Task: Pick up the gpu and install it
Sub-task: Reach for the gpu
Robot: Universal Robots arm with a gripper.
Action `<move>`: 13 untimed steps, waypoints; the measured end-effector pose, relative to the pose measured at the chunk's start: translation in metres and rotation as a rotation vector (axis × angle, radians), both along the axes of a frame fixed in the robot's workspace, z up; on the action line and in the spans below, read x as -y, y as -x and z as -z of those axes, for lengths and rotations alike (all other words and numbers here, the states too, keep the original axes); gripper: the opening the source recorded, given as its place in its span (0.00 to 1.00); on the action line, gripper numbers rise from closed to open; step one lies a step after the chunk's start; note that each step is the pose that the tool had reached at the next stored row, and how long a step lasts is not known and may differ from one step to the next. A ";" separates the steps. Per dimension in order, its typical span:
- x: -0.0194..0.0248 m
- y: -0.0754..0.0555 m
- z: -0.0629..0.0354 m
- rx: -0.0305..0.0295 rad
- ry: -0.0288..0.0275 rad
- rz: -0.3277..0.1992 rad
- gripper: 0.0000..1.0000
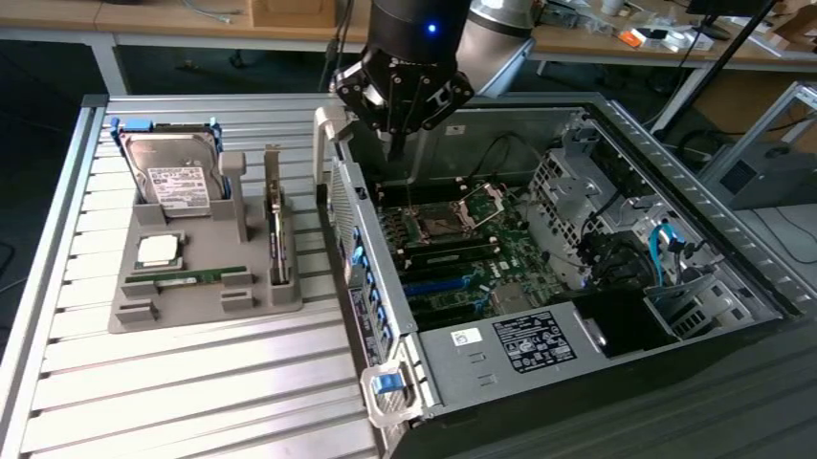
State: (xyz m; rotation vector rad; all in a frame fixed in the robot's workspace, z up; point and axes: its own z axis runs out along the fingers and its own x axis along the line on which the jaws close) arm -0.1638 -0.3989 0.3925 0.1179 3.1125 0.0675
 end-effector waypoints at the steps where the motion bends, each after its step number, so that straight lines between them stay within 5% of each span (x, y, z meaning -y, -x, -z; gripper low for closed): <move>1: 0.0000 0.001 0.0001 0.0001 -0.0001 0.000 0.10; 13: 0.0000 0.007 0.0004 0.0000 0.0000 0.000 0.10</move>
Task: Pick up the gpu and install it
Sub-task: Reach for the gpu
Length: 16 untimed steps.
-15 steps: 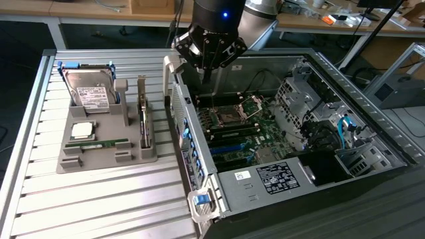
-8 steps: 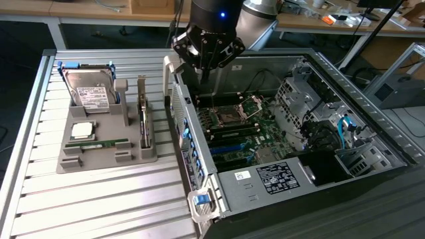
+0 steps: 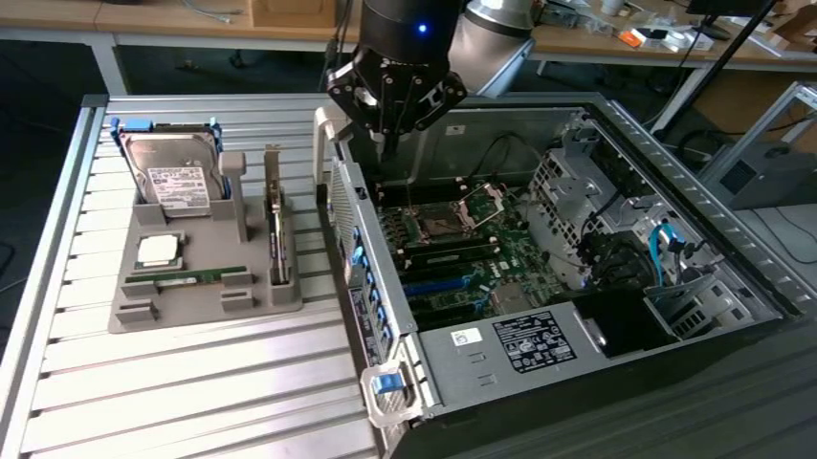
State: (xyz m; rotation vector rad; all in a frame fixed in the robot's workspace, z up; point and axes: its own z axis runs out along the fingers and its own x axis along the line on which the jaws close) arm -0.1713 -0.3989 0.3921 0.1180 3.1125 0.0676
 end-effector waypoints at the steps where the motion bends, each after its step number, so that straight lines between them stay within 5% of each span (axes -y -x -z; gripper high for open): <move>1: 0.0000 0.000 0.0000 0.0000 0.0000 0.000 0.10; 16: 0.0000 0.011 0.0003 0.0000 0.0000 0.000 0.10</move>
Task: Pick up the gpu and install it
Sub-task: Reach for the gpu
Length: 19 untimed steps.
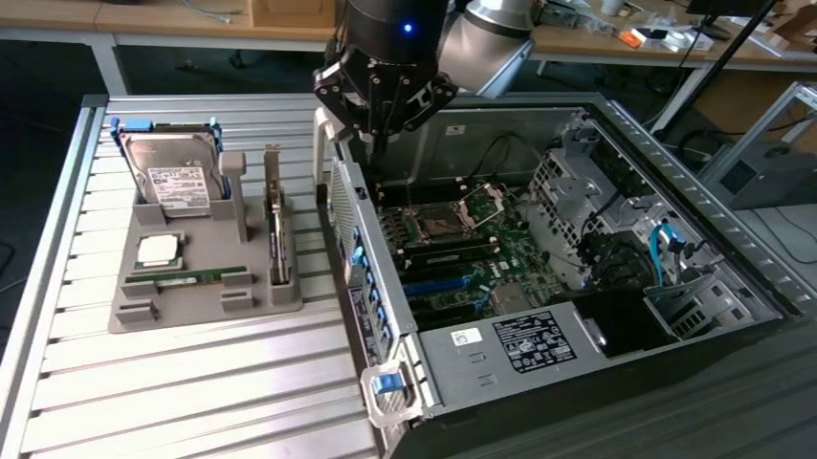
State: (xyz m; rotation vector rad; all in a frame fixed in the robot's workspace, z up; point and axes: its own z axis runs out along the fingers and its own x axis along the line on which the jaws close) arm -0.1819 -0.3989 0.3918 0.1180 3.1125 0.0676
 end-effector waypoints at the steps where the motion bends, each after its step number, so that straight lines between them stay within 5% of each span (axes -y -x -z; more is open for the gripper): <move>1: 0.0000 0.001 0.0000 0.0000 0.0000 0.000 0.10; 19: 0.0000 0.012 0.0004 0.0000 0.0000 0.000 0.10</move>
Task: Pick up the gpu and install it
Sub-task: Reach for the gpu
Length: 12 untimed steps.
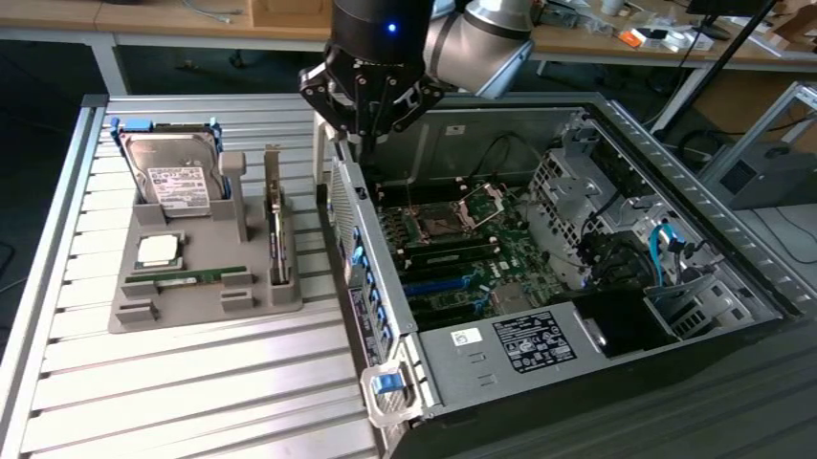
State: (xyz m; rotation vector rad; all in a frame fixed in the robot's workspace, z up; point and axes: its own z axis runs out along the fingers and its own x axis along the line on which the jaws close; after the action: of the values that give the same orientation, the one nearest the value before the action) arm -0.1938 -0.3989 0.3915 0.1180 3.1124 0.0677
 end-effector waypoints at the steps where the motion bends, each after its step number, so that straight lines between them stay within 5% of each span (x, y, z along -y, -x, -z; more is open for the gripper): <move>1: 0.0000 0.001 0.0000 0.0000 0.0000 0.000 0.10; 12: 0.0000 0.006 0.0002 -0.0001 0.0000 0.000 0.10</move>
State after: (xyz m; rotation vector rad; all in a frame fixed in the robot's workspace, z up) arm -0.1998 -0.3989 0.3913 0.1180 3.1125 0.0676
